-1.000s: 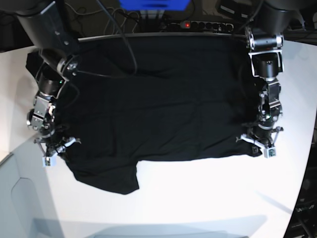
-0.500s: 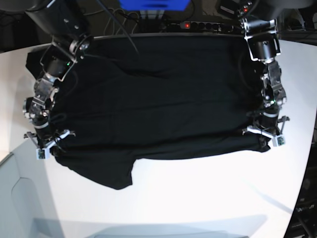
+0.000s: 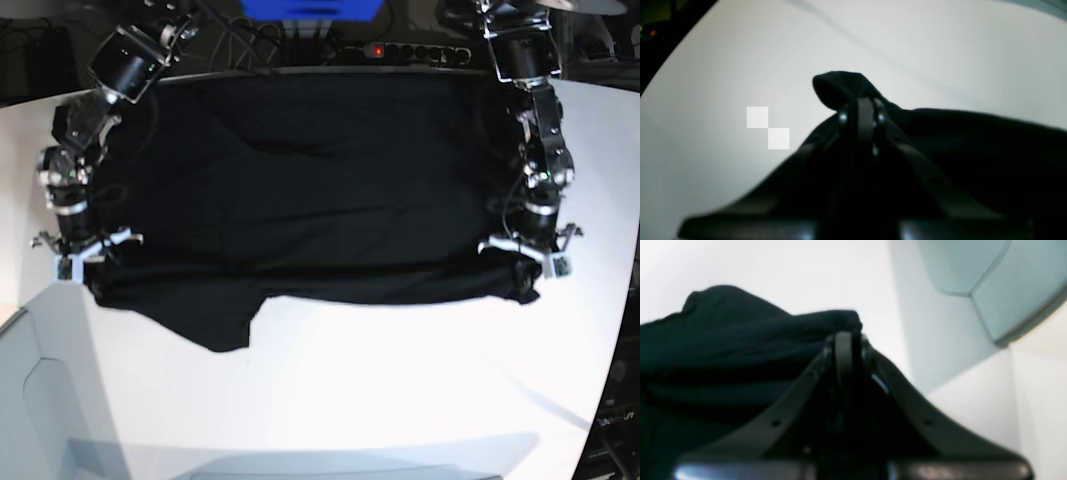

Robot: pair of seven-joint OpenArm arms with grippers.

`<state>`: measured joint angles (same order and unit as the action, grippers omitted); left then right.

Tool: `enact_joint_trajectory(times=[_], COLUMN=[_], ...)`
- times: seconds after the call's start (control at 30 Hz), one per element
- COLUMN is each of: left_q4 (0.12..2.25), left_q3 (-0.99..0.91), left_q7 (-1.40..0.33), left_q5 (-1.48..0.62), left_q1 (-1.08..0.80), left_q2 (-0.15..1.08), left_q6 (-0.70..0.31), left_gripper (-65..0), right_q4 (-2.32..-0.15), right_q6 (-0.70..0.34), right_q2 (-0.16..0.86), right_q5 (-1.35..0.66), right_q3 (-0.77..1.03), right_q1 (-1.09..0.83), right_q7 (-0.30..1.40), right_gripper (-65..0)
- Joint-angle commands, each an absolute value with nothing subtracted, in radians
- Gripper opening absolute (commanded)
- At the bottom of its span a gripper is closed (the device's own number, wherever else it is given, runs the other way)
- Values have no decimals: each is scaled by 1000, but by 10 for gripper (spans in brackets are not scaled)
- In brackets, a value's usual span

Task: Fold the T-shirt properly
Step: 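Fold the grasped middle section toward the collar edge with both grippers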

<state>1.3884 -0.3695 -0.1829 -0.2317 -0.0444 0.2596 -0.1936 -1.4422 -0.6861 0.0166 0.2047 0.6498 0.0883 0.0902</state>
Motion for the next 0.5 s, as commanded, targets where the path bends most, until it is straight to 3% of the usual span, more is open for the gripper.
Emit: enact_joint_trajectory(times=[0.0,0.47], left_q4=[1423,1491], left_q3=[-378,-542], left_q7=[-153,-153], left_q5=[-255,-542], left_q1=[-44,-262], left_q2=[268,269], left_q6=[-191,-191], left_gripper=[-650,-650], right_q4=[-1483,-1538], right_q6=[-698,-698], right_q2=[28,87], right_q5=[170,44], right_q3=[650,656], right_q1=[84,-81], right_q7=[61,61], right_gripper=[-650,-650])
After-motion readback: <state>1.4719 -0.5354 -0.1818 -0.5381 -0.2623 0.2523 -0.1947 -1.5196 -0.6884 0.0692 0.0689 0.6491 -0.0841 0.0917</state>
